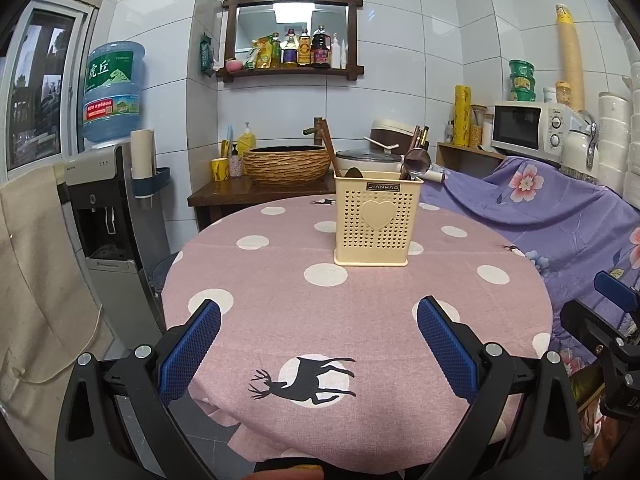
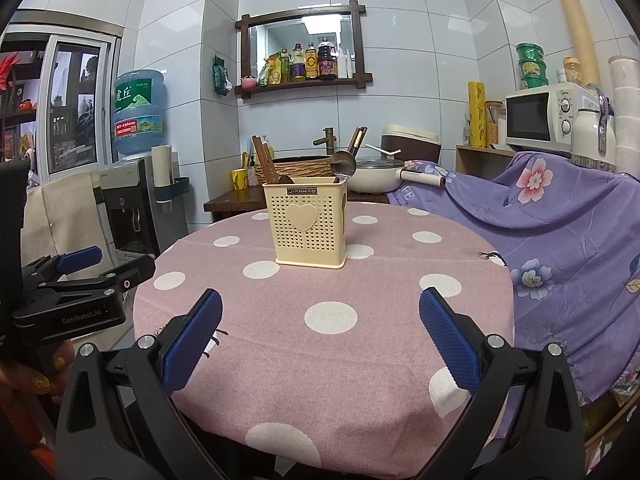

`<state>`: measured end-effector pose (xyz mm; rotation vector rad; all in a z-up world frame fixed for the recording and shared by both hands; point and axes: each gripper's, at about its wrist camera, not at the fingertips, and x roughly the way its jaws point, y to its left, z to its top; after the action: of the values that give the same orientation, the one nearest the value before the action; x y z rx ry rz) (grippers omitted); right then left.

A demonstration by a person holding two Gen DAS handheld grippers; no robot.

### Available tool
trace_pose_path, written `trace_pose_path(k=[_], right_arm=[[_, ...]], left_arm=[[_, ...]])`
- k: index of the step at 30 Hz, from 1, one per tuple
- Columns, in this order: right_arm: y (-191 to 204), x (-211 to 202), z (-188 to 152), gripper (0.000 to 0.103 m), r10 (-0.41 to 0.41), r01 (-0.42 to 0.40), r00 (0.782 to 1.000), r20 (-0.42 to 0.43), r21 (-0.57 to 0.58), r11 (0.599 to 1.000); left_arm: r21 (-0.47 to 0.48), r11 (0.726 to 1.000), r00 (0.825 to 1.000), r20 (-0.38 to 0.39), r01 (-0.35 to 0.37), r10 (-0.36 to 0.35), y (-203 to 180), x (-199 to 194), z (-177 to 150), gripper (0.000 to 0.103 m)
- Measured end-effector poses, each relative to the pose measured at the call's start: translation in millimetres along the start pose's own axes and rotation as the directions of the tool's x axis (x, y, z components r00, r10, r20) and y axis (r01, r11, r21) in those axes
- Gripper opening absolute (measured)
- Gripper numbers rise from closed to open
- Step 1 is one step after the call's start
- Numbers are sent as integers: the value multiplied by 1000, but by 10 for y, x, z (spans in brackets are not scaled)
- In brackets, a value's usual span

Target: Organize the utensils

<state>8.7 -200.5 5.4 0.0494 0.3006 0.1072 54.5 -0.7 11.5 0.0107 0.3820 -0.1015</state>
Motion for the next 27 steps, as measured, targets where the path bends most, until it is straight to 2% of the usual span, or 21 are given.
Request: trace_pose_path(k=[27], right_arm=[[11, -30, 10, 97, 4, -4, 1000, -2, -3, 1000]], left_arm=[[15, 1000, 1000, -4, 8, -8, -12, -2, -4, 97]])
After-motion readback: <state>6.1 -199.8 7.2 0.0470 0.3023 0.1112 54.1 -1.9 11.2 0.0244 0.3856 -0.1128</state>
